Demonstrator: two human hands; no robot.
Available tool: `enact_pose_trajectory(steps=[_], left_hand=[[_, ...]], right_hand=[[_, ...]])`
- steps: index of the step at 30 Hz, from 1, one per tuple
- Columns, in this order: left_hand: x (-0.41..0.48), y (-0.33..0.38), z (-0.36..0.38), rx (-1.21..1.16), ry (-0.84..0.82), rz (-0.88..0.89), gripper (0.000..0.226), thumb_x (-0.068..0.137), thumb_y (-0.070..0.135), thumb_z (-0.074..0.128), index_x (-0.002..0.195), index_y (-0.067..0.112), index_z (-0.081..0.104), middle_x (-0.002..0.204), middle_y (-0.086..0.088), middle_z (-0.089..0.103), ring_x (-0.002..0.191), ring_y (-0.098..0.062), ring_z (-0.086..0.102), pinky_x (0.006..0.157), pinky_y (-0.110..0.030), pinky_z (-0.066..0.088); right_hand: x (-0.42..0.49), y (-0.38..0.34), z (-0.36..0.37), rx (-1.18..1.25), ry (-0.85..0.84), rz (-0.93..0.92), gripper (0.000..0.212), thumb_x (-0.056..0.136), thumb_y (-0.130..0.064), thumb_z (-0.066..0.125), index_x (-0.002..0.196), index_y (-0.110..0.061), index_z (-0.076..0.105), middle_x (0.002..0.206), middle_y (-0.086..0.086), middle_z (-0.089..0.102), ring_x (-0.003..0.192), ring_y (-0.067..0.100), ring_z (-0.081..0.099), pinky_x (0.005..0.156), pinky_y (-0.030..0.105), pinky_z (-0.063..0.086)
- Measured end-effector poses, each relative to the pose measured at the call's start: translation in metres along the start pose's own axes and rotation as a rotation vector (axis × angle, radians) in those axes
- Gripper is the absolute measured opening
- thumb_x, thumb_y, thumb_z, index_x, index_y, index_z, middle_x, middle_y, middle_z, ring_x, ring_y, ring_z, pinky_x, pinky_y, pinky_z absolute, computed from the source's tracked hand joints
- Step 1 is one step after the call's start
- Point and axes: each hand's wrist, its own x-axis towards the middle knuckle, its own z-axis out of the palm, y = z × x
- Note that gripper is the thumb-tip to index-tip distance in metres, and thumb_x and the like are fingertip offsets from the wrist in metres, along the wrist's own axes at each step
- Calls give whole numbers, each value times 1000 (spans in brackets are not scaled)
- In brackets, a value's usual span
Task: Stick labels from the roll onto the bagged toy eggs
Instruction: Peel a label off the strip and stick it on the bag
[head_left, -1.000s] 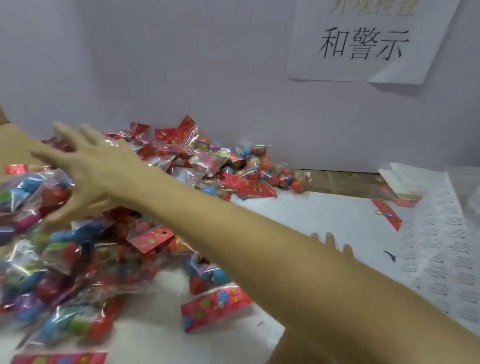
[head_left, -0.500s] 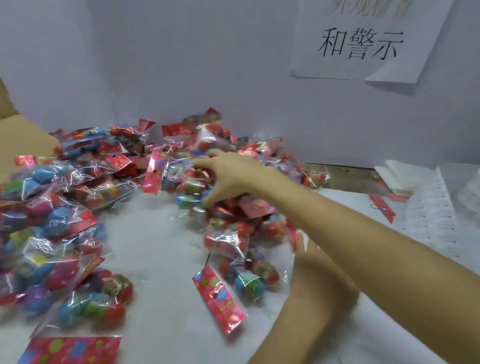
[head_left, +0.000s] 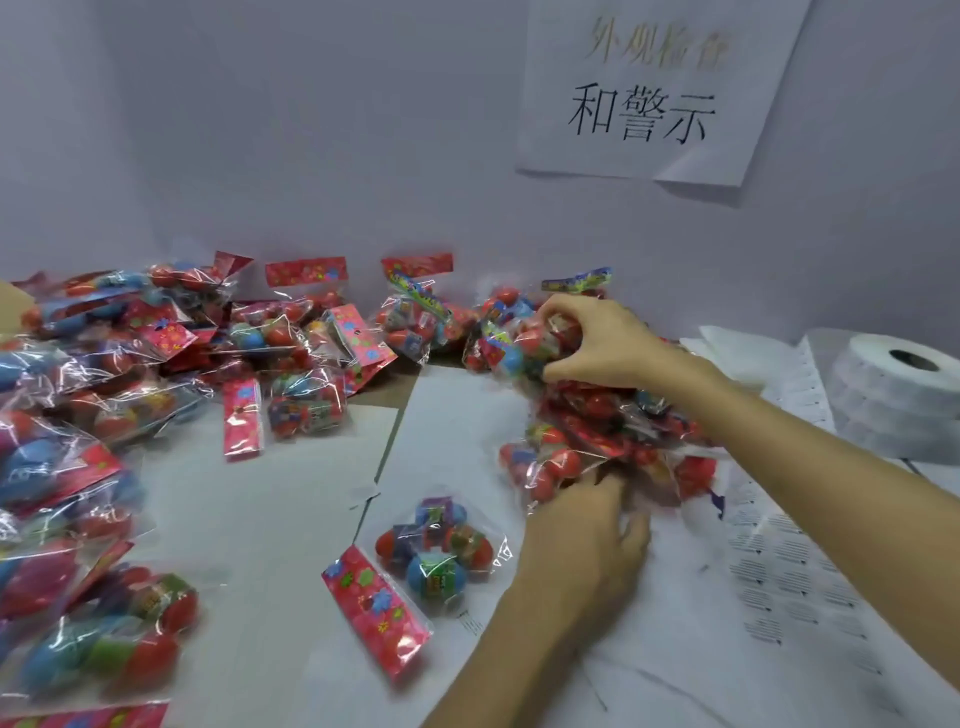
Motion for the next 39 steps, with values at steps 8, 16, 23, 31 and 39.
enact_pose_trajectory(steps=[8, 16, 23, 31, 39], left_hand=[[-29, 0, -67, -626, 123, -282, 38, 105, 33, 56, 87, 4, 73, 73, -14, 75, 56, -27, 68, 53, -41, 57], [-27, 18, -89, -1369, -302, -470, 60, 104, 58, 34, 124, 9, 64, 105, -22, 77, 70, -28, 76, 64, -34, 64], [-37, 16, -85, -1230, -810, -464, 103, 87, 90, 16, 140, 9, 55, 129, -23, 69, 90, -33, 77, 75, -39, 64], [-37, 18, -77, -1100, -556, -266, 62, 92, 56, 62, 128, 6, 69, 121, -22, 71, 82, -28, 74, 79, -34, 62], [-33, 14, -82, -1128, -392, -275, 43, 92, 44, 71, 112, 7, 77, 111, -21, 76, 83, -25, 76, 78, -32, 63]], right_hand=[[-48, 11, -37, 341, 251, 96, 33, 80, -52, 80, 105, -35, 66, 109, -7, 70, 101, 15, 65, 88, 34, 52], [-130, 13, -22, 510, 304, 179, 34, 80, -57, 70, 110, -44, 61, 114, -14, 65, 106, 3, 61, 89, 23, 46], [-186, 16, -7, 879, 406, 183, 50, 64, -33, 86, 110, -25, 69, 100, -5, 77, 91, 10, 73, 75, 17, 56], [-202, 14, 13, 945, 453, 299, 66, 50, -41, 87, 109, -27, 61, 94, -13, 77, 84, 6, 74, 68, 16, 55], [-208, 19, 4, 1061, 471, 313, 34, 76, -35, 80, 106, -21, 73, 94, 7, 77, 76, 15, 66, 58, 25, 52]])
